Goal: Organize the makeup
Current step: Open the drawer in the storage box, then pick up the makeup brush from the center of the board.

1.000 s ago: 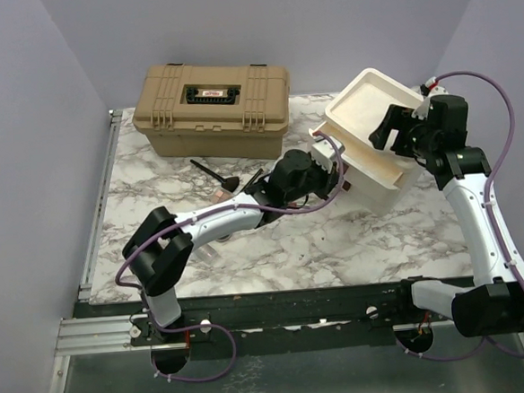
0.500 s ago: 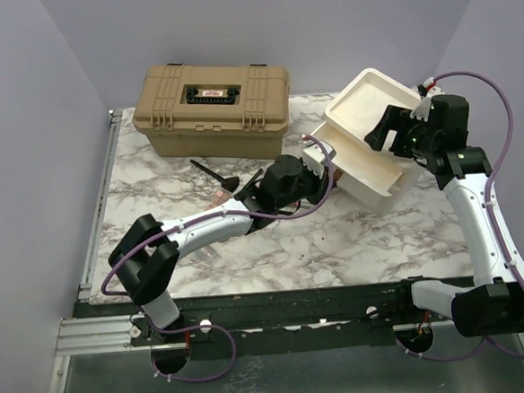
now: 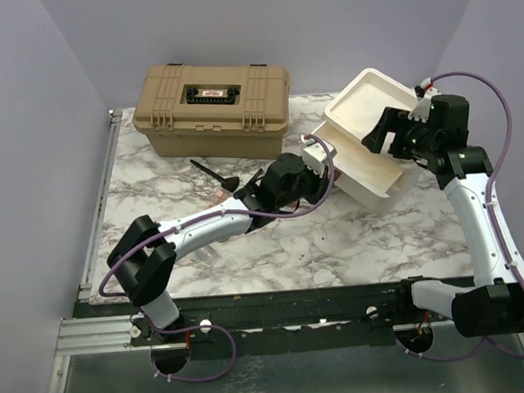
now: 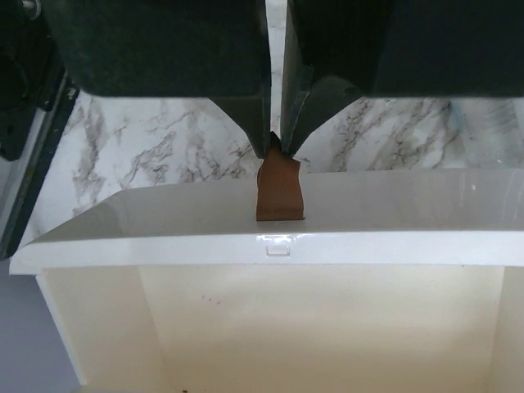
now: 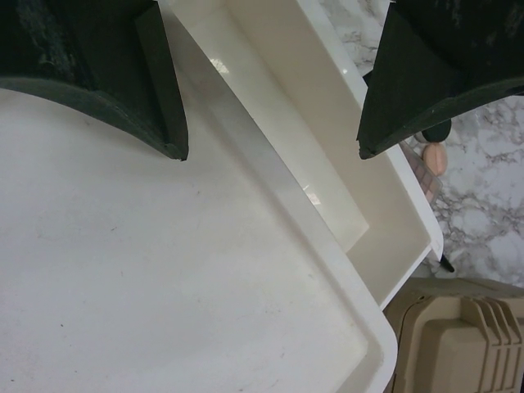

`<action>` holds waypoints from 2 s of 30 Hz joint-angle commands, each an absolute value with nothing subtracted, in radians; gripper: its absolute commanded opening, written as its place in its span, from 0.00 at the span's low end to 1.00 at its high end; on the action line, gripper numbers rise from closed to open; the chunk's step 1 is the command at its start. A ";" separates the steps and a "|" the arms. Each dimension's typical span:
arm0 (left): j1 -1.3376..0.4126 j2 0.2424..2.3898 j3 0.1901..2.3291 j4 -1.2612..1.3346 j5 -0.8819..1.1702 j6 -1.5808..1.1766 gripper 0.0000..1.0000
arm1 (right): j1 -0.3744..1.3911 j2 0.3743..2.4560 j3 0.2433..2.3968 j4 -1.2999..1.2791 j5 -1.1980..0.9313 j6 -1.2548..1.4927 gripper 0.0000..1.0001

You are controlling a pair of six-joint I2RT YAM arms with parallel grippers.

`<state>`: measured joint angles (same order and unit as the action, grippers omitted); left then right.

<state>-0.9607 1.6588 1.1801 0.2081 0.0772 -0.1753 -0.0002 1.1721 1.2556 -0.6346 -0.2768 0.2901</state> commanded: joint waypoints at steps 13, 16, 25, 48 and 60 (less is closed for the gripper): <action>-0.951 1.505 1.102 0.190 -0.063 -0.264 0.65 | 0.000 1.188 1.372 -0.755 -0.334 0.192 0.94; -0.942 1.406 1.019 0.193 -0.122 -0.271 0.76 | 0.000 1.183 1.385 -0.755 -0.346 0.199 0.94; -0.835 1.149 0.808 0.021 -0.397 -0.381 0.90 | 0.000 1.146 1.422 -0.733 -0.276 0.185 0.94; -0.545 1.451 0.910 -0.162 -0.085 -0.361 0.87 | 0.000 1.117 1.351 -0.738 -0.392 0.301 0.94; -0.548 1.646 1.042 -0.122 0.021 -0.262 0.82 | 0.000 1.118 1.342 -0.744 -0.386 0.293 0.94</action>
